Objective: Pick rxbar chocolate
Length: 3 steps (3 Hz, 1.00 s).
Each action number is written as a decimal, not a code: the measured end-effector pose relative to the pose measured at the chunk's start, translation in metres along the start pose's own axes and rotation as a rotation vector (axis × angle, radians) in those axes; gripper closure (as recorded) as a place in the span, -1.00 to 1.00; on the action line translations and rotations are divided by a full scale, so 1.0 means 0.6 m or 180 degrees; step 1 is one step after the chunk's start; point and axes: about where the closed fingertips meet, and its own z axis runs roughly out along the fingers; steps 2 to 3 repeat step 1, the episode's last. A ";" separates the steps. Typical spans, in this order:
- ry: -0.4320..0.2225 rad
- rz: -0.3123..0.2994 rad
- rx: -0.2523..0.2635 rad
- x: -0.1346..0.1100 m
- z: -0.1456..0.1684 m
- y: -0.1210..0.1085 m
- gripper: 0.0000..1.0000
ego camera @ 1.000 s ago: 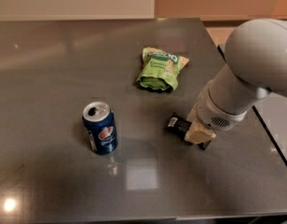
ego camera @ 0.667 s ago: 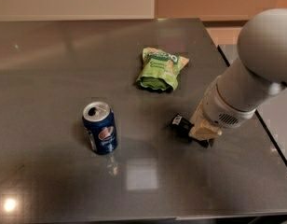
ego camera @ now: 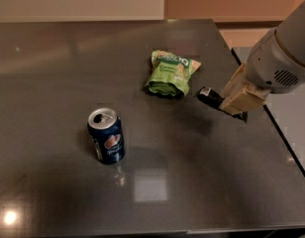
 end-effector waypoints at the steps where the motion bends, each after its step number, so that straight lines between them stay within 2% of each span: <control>1: 0.0000 0.0000 0.0000 0.000 0.000 0.000 1.00; 3: 0.0000 0.0000 0.0000 0.000 0.000 0.000 1.00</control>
Offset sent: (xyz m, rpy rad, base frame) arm 0.0000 0.0000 0.0000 0.0000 0.0000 0.0000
